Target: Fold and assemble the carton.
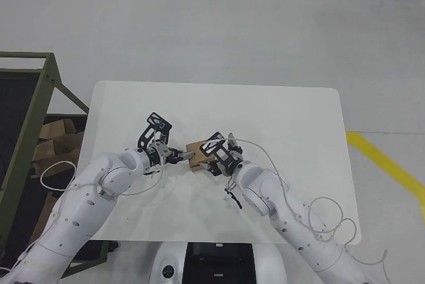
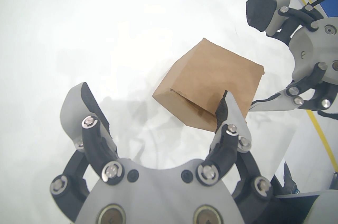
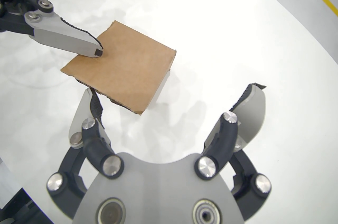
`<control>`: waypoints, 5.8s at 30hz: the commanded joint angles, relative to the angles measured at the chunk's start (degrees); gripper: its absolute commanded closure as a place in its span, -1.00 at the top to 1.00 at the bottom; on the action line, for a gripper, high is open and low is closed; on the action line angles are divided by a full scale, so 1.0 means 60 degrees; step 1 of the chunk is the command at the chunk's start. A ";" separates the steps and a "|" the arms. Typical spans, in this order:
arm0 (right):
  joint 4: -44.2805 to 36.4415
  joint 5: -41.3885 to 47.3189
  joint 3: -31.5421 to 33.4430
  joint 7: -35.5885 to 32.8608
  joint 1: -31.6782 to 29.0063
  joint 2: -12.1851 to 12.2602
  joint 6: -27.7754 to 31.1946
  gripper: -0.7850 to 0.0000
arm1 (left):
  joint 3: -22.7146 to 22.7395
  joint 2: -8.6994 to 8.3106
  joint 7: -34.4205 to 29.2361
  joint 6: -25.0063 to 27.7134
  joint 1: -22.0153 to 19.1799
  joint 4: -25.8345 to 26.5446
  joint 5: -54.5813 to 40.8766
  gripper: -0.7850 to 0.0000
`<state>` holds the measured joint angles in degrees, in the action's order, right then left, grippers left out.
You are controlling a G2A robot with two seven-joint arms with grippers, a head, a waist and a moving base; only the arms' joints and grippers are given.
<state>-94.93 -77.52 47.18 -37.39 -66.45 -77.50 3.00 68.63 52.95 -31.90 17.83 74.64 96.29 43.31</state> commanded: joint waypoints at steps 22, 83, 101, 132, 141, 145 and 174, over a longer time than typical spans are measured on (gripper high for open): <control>0.0269 0.0031 0.0135 0.0287 -0.0055 -0.0163 -0.0078 1.00 | -0.0075 0.0132 -0.0194 0.0023 -0.0124 -0.0060 0.0080 1.00; 0.0219 -0.0087 0.0504 0.0606 -0.0419 -0.0309 0.0367 1.00 | 0.0499 0.0268 -0.0191 0.0111 0.0325 0.0184 0.0152 1.00; 0.0516 -0.0113 0.0412 0.0678 -0.0278 -0.0452 0.0079 1.00 | 0.0562 0.0311 -0.0311 0.0211 0.0301 0.0160 0.0127 1.00; 0.0737 -0.0431 0.0390 0.0698 -0.0177 -0.0654 -0.0300 1.00 | 0.0578 0.0412 -0.0415 0.0074 0.0083 -0.0021 0.0103 1.00; 0.0705 -0.0478 0.0455 0.0780 -0.0226 -0.0692 -0.0361 1.00 | 0.0666 0.0444 -0.0356 -0.0218 0.0083 -0.0026 0.0040 1.00; 0.0694 -0.0524 0.0465 0.0783 -0.0236 -0.0706 -0.0336 1.00 | 0.0774 0.0468 -0.0142 -0.0591 0.0117 -0.0056 -0.0017 1.00; 0.0672 -0.0582 0.0660 0.0843 -0.0348 -0.0798 -0.0242 1.00 | -0.0155 0.0928 0.0188 -0.2213 -0.1077 -0.1569 -0.0045 1.00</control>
<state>-90.89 -81.01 51.10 -32.25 -68.53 -82.28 1.46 67.97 58.43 -30.65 4.58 68.40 87.28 42.97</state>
